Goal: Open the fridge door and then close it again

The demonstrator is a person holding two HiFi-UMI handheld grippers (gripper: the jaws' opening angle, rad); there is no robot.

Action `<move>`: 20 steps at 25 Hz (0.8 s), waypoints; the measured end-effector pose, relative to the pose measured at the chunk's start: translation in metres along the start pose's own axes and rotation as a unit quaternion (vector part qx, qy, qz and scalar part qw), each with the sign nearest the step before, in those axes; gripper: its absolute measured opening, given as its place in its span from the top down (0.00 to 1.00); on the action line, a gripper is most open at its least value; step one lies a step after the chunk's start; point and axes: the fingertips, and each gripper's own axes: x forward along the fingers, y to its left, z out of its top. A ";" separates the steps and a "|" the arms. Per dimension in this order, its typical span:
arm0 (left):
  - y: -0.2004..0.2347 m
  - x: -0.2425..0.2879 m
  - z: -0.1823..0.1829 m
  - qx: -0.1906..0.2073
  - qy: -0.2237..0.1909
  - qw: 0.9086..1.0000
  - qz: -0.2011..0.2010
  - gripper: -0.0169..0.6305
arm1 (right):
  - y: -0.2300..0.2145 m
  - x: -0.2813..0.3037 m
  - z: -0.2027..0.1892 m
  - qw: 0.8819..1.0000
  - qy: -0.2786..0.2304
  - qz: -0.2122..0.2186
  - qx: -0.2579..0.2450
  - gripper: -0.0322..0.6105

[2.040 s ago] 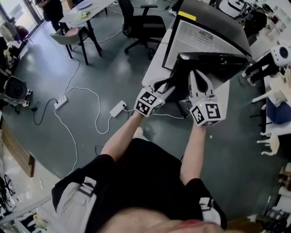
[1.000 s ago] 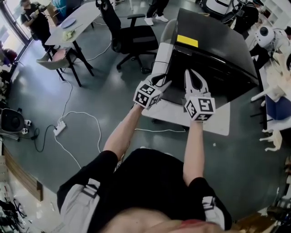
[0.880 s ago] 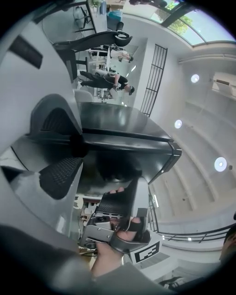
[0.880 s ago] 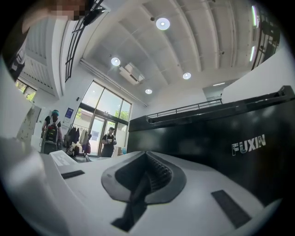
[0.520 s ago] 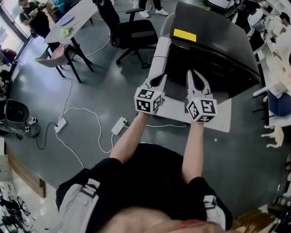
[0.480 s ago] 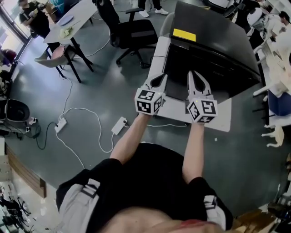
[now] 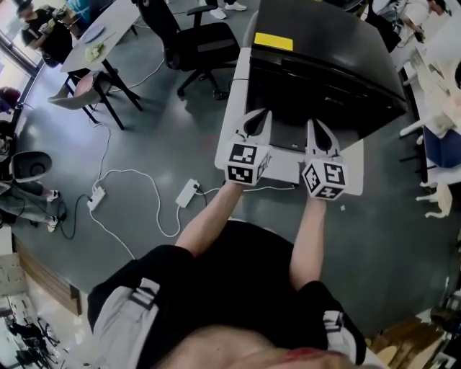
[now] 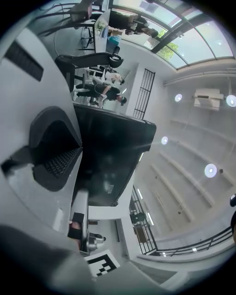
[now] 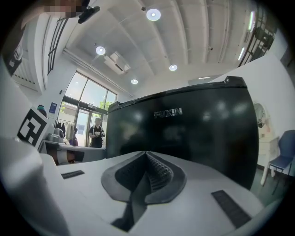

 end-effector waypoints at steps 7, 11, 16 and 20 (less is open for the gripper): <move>-0.016 0.002 -0.005 0.014 0.011 1.000 -0.005 0.98 | -0.009 -0.016 -0.010 1.000 0.010 -0.021 0.007 0.96; -0.014 0.001 -0.006 0.018 0.014 1.000 0.002 0.98 | -0.007 -0.016 -0.010 1.000 0.008 -0.025 0.007 0.96; -0.007 -0.006 -0.011 0.022 0.021 1.000 0.009 0.98 | -0.002 -0.014 -0.014 0.999 0.016 -0.031 0.003 0.96; 0.000 -0.008 -0.013 0.023 0.019 0.999 0.015 0.98 | 0.003 -0.010 -0.011 0.999 0.015 -0.029 -0.004 0.96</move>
